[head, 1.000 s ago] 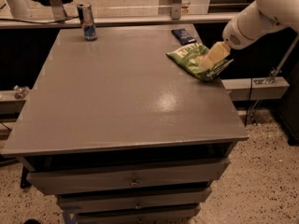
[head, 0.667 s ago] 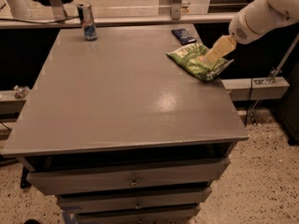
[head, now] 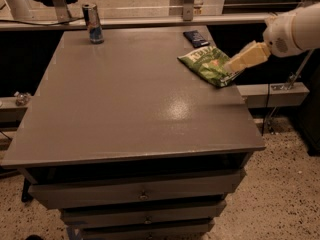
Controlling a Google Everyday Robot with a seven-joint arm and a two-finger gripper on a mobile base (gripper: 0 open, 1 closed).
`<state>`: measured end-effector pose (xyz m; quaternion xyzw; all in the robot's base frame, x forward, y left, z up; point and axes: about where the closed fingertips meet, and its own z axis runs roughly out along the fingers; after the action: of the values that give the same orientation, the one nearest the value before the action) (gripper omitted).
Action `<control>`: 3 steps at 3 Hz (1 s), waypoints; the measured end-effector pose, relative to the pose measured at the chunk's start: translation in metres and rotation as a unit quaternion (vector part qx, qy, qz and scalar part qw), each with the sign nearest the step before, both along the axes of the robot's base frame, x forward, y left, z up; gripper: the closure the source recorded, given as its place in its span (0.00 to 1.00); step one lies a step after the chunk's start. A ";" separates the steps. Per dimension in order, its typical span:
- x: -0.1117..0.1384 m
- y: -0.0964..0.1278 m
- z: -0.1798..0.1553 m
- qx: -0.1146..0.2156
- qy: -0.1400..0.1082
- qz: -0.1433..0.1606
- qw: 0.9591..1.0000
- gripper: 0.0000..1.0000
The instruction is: Move green jalapeno chip bag near rxbar blueberry
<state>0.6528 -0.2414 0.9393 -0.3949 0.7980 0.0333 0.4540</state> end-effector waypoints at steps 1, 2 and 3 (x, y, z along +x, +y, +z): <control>-0.045 -0.008 0.007 0.051 -0.023 0.045 0.997 0.00; -0.078 -0.022 0.010 0.062 -0.038 0.105 0.992 0.00; -0.100 -0.031 0.004 0.059 -0.025 0.170 0.983 0.00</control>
Offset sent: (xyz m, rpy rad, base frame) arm -0.1321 -0.0443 0.0138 0.1324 -0.0936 0.3976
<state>0.5524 -0.2729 0.9431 -0.4981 0.7040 0.1471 0.4844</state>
